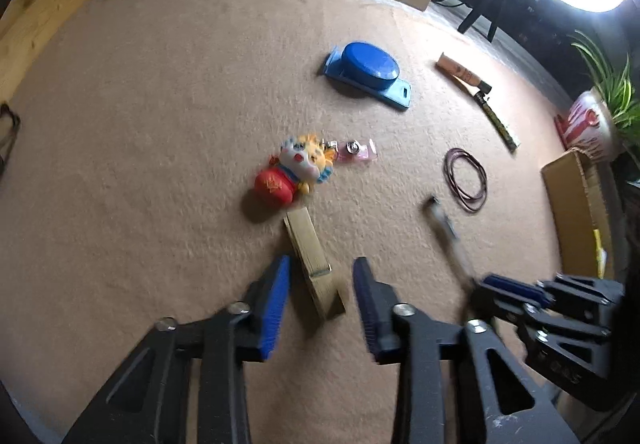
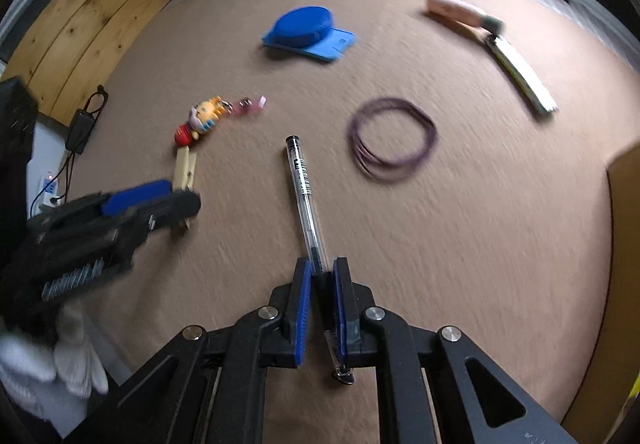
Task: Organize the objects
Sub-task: 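Grasp the clear pen with the right gripper and lift while the left holds the clothespin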
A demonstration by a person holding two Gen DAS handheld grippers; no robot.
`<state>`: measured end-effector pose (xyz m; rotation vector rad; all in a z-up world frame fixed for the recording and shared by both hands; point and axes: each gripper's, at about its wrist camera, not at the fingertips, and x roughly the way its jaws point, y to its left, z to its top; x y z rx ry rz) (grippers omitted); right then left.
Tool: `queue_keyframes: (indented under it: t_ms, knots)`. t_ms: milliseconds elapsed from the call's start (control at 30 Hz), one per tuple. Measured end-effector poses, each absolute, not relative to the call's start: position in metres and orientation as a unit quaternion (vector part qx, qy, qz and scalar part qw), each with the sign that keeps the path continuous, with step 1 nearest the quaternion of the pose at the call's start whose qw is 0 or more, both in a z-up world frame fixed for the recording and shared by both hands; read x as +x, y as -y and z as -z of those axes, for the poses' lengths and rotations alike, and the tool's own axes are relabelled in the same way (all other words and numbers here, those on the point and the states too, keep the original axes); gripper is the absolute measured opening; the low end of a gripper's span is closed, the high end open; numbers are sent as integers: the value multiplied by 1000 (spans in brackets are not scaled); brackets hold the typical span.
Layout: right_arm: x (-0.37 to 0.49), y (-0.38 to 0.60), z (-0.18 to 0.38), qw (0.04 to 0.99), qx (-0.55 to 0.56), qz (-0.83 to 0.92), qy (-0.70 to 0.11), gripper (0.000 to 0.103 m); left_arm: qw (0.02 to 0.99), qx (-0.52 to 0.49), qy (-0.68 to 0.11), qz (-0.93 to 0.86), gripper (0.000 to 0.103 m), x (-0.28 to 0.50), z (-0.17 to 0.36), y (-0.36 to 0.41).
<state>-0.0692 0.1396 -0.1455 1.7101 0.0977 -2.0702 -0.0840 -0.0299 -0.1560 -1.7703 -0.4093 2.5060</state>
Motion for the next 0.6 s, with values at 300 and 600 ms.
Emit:
queue_keyframes:
  t_ms: [300,600]
  knots:
    - [-56,-166,146,196,623,757,-11,10,58,-581,120,-803,17,-77,158,8]
    - [-55,-160,148,204,612,763,-34,13,80,-584,112,-800,17,-58,157,-22]
